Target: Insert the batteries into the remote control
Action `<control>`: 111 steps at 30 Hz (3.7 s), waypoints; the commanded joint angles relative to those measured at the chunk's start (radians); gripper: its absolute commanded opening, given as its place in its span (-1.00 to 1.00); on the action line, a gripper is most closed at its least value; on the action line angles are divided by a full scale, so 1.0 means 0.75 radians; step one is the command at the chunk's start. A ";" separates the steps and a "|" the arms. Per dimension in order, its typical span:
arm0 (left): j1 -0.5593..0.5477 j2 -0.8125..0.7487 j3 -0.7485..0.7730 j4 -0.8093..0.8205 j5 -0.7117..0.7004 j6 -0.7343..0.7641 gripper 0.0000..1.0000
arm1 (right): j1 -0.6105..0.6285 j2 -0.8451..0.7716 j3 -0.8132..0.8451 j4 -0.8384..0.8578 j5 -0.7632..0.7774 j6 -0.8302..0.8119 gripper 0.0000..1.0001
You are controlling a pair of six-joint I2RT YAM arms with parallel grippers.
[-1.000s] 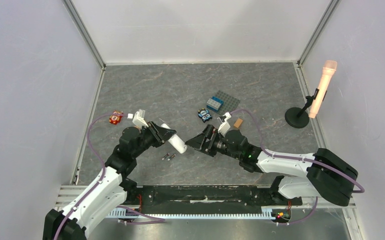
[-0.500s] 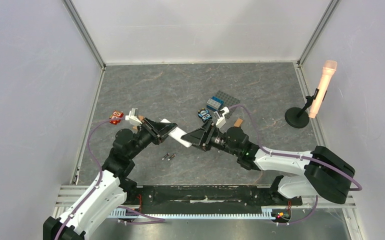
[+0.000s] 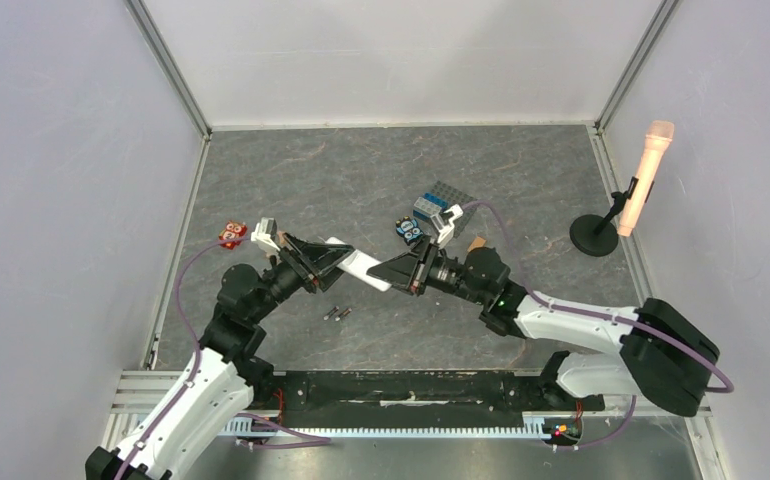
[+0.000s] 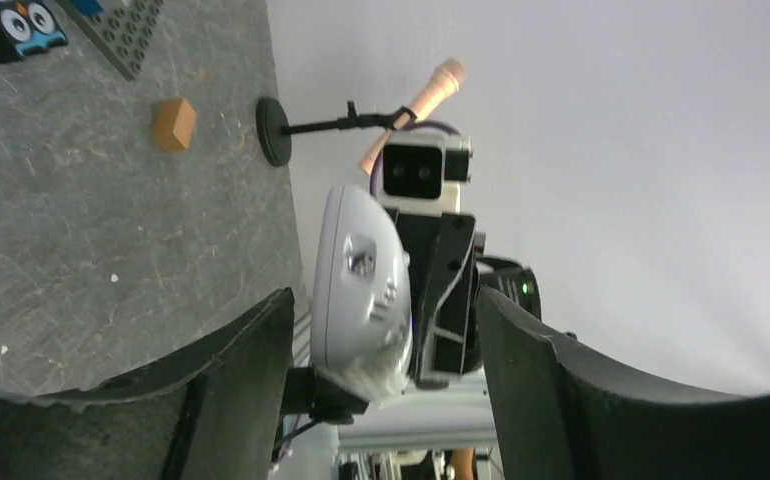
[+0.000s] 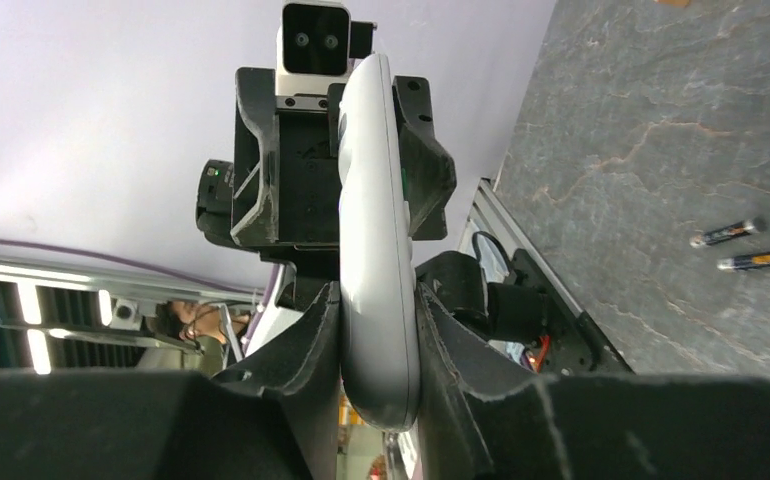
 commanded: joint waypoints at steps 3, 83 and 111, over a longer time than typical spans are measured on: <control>0.031 0.021 0.102 -0.009 0.287 0.177 0.48 | -0.131 -0.161 -0.003 -0.176 -0.328 -0.169 -0.87; -0.021 0.292 -0.378 -0.312 0.111 0.611 -0.96 | 0.088 0.228 -0.047 -0.429 0.121 -0.465 -0.39; -0.022 0.237 -0.428 -0.319 0.108 0.609 -0.96 | 0.088 0.364 -0.076 -0.306 0.058 -0.439 -0.36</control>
